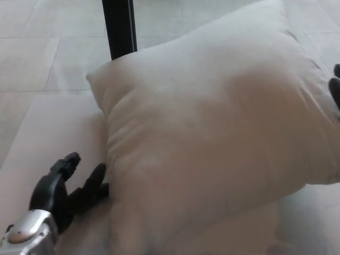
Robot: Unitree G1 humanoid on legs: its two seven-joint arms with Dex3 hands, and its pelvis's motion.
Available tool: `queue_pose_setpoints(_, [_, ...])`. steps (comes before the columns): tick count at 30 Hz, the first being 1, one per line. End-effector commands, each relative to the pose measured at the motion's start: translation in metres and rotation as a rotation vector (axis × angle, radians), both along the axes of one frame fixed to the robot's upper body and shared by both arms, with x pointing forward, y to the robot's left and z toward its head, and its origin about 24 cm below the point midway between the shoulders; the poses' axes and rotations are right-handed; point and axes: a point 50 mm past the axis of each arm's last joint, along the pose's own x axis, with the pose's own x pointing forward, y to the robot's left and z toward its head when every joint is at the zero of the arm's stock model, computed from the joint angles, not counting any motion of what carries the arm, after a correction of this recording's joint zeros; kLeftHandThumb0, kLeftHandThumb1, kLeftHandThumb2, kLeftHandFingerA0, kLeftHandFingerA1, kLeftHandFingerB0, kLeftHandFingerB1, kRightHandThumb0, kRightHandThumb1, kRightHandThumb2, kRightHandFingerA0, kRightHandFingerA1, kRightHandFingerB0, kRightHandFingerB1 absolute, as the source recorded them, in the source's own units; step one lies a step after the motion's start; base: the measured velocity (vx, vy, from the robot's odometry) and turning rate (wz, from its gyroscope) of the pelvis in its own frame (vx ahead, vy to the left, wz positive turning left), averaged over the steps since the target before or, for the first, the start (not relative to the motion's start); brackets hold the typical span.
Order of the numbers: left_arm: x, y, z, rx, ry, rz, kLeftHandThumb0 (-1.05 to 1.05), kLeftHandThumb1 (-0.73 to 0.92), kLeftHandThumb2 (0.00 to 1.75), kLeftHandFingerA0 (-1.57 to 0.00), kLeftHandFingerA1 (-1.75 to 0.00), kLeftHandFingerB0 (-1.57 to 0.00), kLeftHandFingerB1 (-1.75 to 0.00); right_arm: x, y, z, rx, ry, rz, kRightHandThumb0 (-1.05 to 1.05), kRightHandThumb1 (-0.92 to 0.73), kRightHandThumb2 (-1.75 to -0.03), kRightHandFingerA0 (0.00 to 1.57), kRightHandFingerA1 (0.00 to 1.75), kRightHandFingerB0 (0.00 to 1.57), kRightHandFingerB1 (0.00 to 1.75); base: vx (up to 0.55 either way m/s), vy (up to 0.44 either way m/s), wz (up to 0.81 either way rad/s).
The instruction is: The robot uses its left hand to press on the left side of the pillow kept in the middle of the desk and uses its right hand to lift up and the right side of the pillow and turn it over
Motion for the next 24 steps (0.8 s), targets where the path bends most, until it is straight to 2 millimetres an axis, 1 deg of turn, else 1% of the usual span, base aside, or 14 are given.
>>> queue_pose_setpoints(1, [-0.032, 0.057, -0.001, -0.096, 0.086, -0.013, -0.96, 0.51, 0.88, -0.49, -0.58, -0.14, -0.02, -0.044, -0.068, 0.001, 0.162, -0.012, -0.047, -0.53, -0.58, -0.58, 0.21, 0.45, 0.27, 0.3, 0.0, 0.0, 0.0])
queue_pose_setpoints(3, [-0.035, 0.066, 0.001, -0.072, 0.083, 0.02, -0.81, 0.45, 0.87, -0.54, -0.61, -0.07, -0.22, -0.051, -0.078, 0.003, 0.147, -0.016, -0.073, -0.54, -0.6, -0.58, 0.22, 0.46, 0.25, 0.29, 0.0, 0.0, 0.0])
queue_pose_setpoints(5, [-0.041, 0.082, 0.003, -0.028, 0.093, 0.019, -0.81, 0.46, 0.89, -0.43, -0.61, -0.05, -0.18, -0.064, -0.096, 0.006, 0.138, -0.021, -0.132, -0.54, -0.59, -0.58, 0.25, 0.47, 0.24, 0.29, 0.0, 0.0, 0.0])
queue_pose_setpoints(6, [-0.047, 0.095, 0.006, -0.011, 0.102, 0.029, -0.84, 0.46, 0.89, -0.4, -0.59, -0.05, -0.24, -0.075, -0.112, 0.008, 0.14, -0.028, -0.186, -0.63, -0.45, -0.77, 0.24, 0.53, 0.16, 0.4, 0.0, 0.0, 0.0])
queue_pose_setpoints(8, [-0.059, 0.123, 0.016, -0.061, 0.092, 0.122, -0.91, 0.46, 0.85, -0.4, -0.57, -0.04, -0.45, -0.103, -0.145, 0.011, 0.126, -0.054, -0.303, -0.66, -0.52, -0.56, 0.37, 0.54, 0.33, 0.32, 0.0, 0.0, 0.0])
queue_pose_setpoints(9, [-0.062, 0.13, 0.018, -0.072, 0.079, 0.144, -0.87, 0.45, 0.88, -0.41, -0.57, -0.04, -0.39, -0.11, -0.152, 0.012, 0.122, -0.058, -0.332, -0.71, -0.49, -0.56, 0.46, 0.6, 0.39, 0.44, 0.0, 0.0, 0.0])
queue_pose_setpoints(10, [-0.068, 0.139, 0.022, -0.061, 0.054, 0.162, -0.92, 0.49, 0.92, -0.37, -0.54, -0.05, -0.56, -0.12, -0.162, 0.012, 0.12, -0.054, -0.38, -0.77, -0.36, -0.81, 0.58, 0.64, 0.44, 0.57, 0.0, 0.0, 0.0])
queue_pose_setpoints(14, [-0.084, 0.163, 0.03, -0.064, -0.021, 0.331, -0.94, 0.55, 0.58, -0.65, -0.45, -0.27, -0.54, -0.15, -0.189, 0.009, 0.178, -0.082, -0.509, -0.79, -0.33, -0.78, 0.61, 0.66, 0.39, 0.58, 0.0, 0.0, 0.0])
queue_pose_setpoints(15, [-0.089, 0.169, 0.032, -0.066, -0.042, 0.367, -0.96, 0.53, 0.58, -0.67, -0.47, -0.15, -0.74, -0.158, -0.195, 0.007, 0.188, -0.088, -0.534, -0.77, -0.44, -0.54, 0.57, 0.63, 0.4, 0.58, 0.0, 0.0, 0.0])
queue_pose_setpoints(16, [-0.098, 0.18, 0.035, -0.082, -0.07, 0.427, -1.05, 0.42, 0.55, -0.71, -0.56, -0.22, -1.06, -0.175, -0.205, -0.001, 0.197, -0.083, -0.604, -0.79, -0.43, -0.55, 0.46, 0.76, 0.41, 0.64, 0.0, 0.0, 0.0])
queue_pose_setpoints(18, [-0.108, 0.192, 0.038, -0.107, -0.101, 0.492, -1.05, 0.42, 0.55, -0.71, -0.56, -0.22, -1.06, -0.195, -0.216, -0.012, 0.201, -0.072, -0.691, -0.79, -0.43, -0.55, 0.46, 0.76, 0.41, 0.64, 0.0, 0.0, 0.0])
queue_pose_setpoints(19, [-0.118, 0.202, 0.041, -0.054, -0.079, 0.54, -1.05, 0.38, 0.55, -0.71, -0.64, -0.36, -1.12, -0.212, -0.22, -0.025, 0.176, -0.037, -0.751, -0.78, -0.33, -0.78, 0.42, 0.76, 0.4, 0.68, 0.0, 0.0, 0.0])
queue_pose_setpoints(20, [-0.124, 0.207, 0.041, -0.025, -0.073, 0.561, -1.05, 0.3, 0.64, -0.83, -0.57, -0.37, -1.21, -0.222, -0.223, -0.034, 0.156, -0.006, -0.781, -0.8, -0.47, -0.55, 0.37, 0.81, 0.37, 0.72, 0.0, 0.0, 0.0])
queue_pose_setpoints(24, [-0.152, 0.217, 0.018, 0.007, -0.003, 0.597, -0.89, 0.19, 0.53, -0.86, -0.64, -0.36, -1.57, -0.259, -0.227, -0.065, 0.184, 0.053, -0.961, -0.81, -0.52, -0.56, 0.32, 0.9, 0.24, 0.78, 0.0, 0.0, 0.0])
